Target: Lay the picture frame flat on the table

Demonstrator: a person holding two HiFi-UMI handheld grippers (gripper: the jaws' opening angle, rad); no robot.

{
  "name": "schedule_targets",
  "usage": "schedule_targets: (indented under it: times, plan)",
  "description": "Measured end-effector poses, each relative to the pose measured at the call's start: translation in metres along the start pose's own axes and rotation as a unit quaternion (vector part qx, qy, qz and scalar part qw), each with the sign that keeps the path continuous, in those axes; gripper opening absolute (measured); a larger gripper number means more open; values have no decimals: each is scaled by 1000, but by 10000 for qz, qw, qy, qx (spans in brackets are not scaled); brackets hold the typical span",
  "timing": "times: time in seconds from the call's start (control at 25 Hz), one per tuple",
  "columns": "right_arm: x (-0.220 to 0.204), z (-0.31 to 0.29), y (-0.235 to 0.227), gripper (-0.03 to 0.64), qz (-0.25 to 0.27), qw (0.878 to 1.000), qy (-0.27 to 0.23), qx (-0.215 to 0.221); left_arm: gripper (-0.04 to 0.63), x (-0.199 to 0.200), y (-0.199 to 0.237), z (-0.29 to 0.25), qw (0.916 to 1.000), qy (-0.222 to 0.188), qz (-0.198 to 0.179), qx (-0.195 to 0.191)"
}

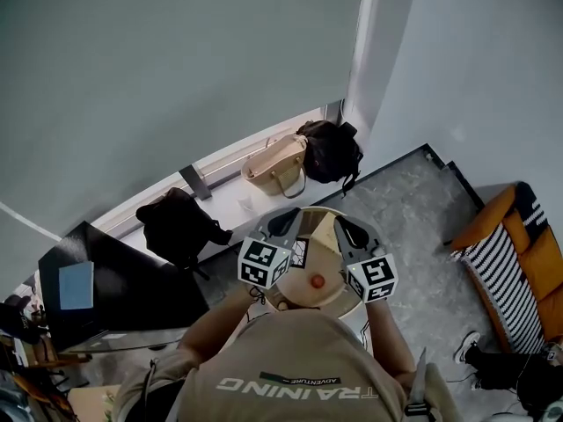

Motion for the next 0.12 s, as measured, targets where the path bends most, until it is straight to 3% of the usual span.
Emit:
schedule_targets:
  times: [0.12]
  plan:
    - [-3, 0, 0, 8, -7, 10000, 51, 23, 6, -2, -1, 1, 10000, 25, -1, -11]
Point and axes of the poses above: the fingertips, and each gripper's own axes: z backward along the fingers, y to its left, x out of its top, the point moved 6 cm from there along z, backward along the fingers, and after that the axes turned 9 degrees about -z, right-handed, at the moved point
